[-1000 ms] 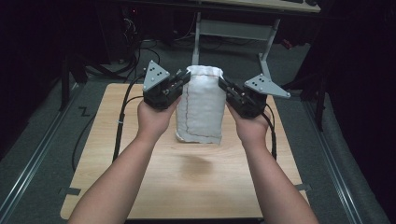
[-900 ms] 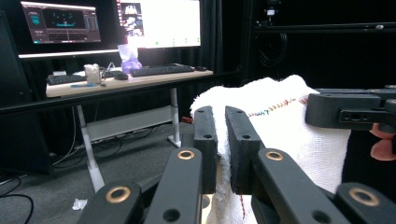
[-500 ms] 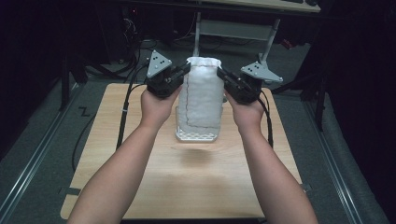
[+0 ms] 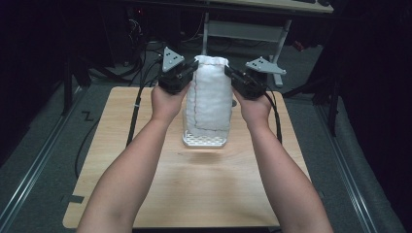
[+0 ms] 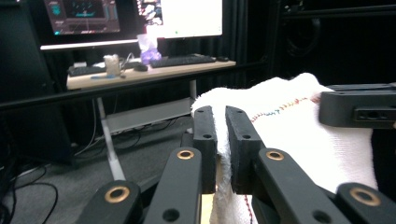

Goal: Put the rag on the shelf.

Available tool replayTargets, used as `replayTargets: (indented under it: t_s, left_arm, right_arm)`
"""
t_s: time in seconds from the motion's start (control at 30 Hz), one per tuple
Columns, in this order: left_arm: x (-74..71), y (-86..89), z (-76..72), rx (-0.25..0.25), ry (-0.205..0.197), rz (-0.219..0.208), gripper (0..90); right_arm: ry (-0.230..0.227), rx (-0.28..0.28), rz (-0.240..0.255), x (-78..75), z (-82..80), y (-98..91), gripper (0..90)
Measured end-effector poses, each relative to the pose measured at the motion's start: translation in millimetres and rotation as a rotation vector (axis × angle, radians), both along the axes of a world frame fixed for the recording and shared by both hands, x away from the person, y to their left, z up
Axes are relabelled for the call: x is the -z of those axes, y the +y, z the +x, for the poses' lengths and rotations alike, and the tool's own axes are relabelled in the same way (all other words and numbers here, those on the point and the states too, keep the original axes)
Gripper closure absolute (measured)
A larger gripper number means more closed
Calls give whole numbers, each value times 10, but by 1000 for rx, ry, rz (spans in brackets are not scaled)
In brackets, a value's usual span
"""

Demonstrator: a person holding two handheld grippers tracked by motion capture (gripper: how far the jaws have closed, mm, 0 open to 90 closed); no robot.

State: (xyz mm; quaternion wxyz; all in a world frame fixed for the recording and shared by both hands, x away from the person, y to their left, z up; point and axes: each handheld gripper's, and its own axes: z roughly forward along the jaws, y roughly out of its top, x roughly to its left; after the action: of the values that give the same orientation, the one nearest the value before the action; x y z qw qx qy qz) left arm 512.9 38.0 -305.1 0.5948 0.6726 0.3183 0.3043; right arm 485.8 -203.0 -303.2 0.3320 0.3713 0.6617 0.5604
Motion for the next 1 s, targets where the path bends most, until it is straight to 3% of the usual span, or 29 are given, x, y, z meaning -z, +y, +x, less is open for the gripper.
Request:
replayTargets:
  t_s: [0.23, 0.33, 0.4, 0.5, 0.6, 0.67, 0.77, 0.83, 1.0]
  left_arm:
    - [127, -12, 130, -16, 38, 28, 835]
    - [199, -18, 186, -21, 67, 43, 833]
    - [260, -12, 217, -16, 100, 33, 831]
    - [353, -13, 256, -13, 140, 45, 829]
    - [446, -23, 306, -18, 188, 66, 823]
    - [496, -34, 329, -24, 209, 80, 821]
    - [546, -15, 371, -6, 256, 61, 794]
    - [560, -1, 376, 1, 258, 62, 723]
    - [554, 34, 369, 0, 258, 52, 634]
  right_arm:
    - [35, 1, -13, 105, 137, 27, 835]
    - [80, -1, -15, 197, 229, 21, 834]
    - [128, -11, -13, 274, 300, 20, 832]
    - [136, -8, -23, 319, 319, 21, 831]
    - [182, -10, -38, 435, 386, 21, 828]
    - [187, -12, -43, 455, 399, 25, 827]
    - [213, -6, -48, 518, 448, 31, 782]
    - [247, -18, -30, 542, 490, 20, 692]
    - [249, -31, -29, 544, 494, 24, 668]
